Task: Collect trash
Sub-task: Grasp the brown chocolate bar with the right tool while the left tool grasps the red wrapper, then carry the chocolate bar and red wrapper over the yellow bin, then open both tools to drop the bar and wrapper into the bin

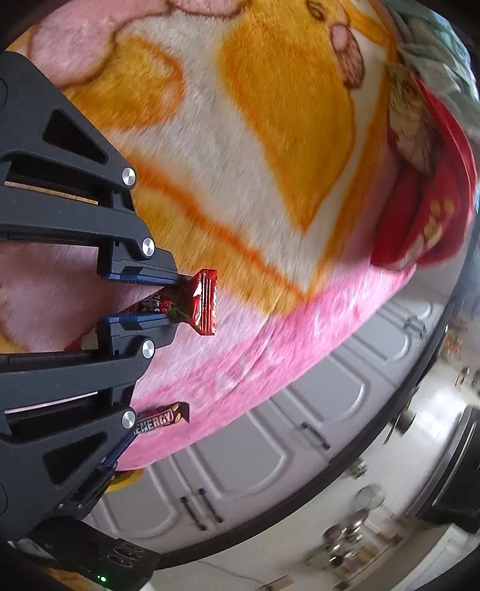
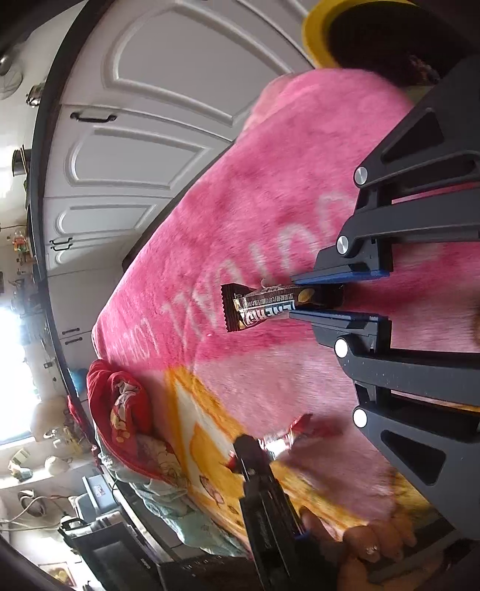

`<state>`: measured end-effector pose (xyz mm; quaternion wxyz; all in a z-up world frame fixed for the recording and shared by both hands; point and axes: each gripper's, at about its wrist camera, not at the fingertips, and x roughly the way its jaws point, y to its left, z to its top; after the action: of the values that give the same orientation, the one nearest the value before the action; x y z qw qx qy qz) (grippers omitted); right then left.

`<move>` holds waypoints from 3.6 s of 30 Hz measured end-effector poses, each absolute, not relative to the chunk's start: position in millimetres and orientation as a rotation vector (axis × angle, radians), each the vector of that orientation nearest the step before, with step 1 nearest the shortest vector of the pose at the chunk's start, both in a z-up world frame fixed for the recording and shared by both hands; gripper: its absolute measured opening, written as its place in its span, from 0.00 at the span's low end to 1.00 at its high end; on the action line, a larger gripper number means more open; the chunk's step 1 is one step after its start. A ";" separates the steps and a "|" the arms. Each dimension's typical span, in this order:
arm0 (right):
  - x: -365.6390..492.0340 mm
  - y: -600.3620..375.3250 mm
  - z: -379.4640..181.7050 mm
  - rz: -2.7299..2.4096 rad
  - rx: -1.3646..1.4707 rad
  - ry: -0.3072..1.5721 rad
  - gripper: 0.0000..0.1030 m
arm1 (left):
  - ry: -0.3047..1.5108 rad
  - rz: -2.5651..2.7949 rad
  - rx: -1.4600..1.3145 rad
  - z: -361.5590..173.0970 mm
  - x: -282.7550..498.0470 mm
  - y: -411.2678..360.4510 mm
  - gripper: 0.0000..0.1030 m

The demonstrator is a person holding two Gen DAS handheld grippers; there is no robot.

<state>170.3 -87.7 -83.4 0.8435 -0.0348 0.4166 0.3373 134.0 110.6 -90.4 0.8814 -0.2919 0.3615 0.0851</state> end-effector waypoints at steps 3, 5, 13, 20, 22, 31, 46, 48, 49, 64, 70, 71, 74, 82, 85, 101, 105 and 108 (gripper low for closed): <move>160.8 -106.1 -78.0 0.704 -0.033 0.867 0.12 | 0.740 0.142 -0.546 -82.5 133.4 90.7 0.07; 155.5 -118.4 -73.5 0.696 -0.021 0.854 0.12 | 0.729 0.124 -0.512 -77.7 132.9 79.1 0.07; 143.4 -177.7 -58.0 0.620 0.053 0.816 0.12 | 0.690 0.043 -0.392 -55.9 133.8 30.0 0.07; 133.8 -222.0 -48.1 0.557 0.097 0.783 0.12 | 0.666 -0.034 -0.315 -39.9 133.1 -11.0 0.07; 133.2 -231.4 -46.5 0.541 0.112 0.778 0.12 | 0.660 -0.052 -0.296 -36.7 133.3 -20.7 0.07; 126.6 -276.3 -37.9 0.452 0.168 0.737 0.12 | 0.643 -0.121 -0.227 -27.9 131.0 -57.7 0.07; 112.8 -341.2 -35.8 0.307 0.227 0.703 0.12 | 0.639 -0.252 -0.128 -26.7 135.3 -120.0 0.07; 111.0 -348.7 -37.0 0.286 0.234 0.704 0.12 | 0.637 -0.268 -0.111 -26.7 135.7 -129.6 0.07; 110.5 -352.7 -37.8 0.280 0.240 0.705 0.12 | 0.636 -0.276 -0.103 -26.9 136.0 -133.3 0.07; 106.6 -389.3 -57.7 0.203 0.299 0.746 0.12 | 0.653 -0.365 -0.009 -36.3 149.5 -185.8 0.07; 108.9 -392.1 -72.5 0.190 0.307 0.797 0.12 | 0.671 -0.395 0.010 -43.1 158.8 -200.6 0.07; 110.1 -391.5 -74.2 0.188 0.309 0.802 0.12 | 0.674 -0.398 0.014 -44.2 160.3 -203.1 0.07; 112.0 -390.0 -79.9 0.190 0.314 0.823 0.12 | 0.691 -0.414 0.022 -49.7 167.1 -209.2 0.07; 116.4 -388.5 -95.5 0.188 0.319 0.873 0.16 | 0.757 -0.451 0.034 -64.7 186.9 -221.1 0.09; 116.9 -387.9 -98.5 0.185 0.322 0.882 0.16 | 0.778 -0.454 0.041 -69.5 192.3 -224.4 0.09; 110.6 -388.6 -95.8 0.175 0.319 0.891 0.37 | 0.862 -0.413 -0.012 -79.6 213.8 -210.8 0.49; 106.1 -388.6 -88.4 0.166 0.307 0.876 0.46 | 0.865 -0.400 -0.029 -75.8 209.4 -199.8 0.70; 102.5 -386.7 -79.7 0.152 0.295 0.855 0.57 | 0.863 -0.386 -0.027 -70.7 204.6 -190.3 0.79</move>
<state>102.5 -386.7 -79.7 0.8967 0.1424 0.4126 0.0732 204.6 -190.3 -70.7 0.8903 -0.0131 0.4156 -0.1857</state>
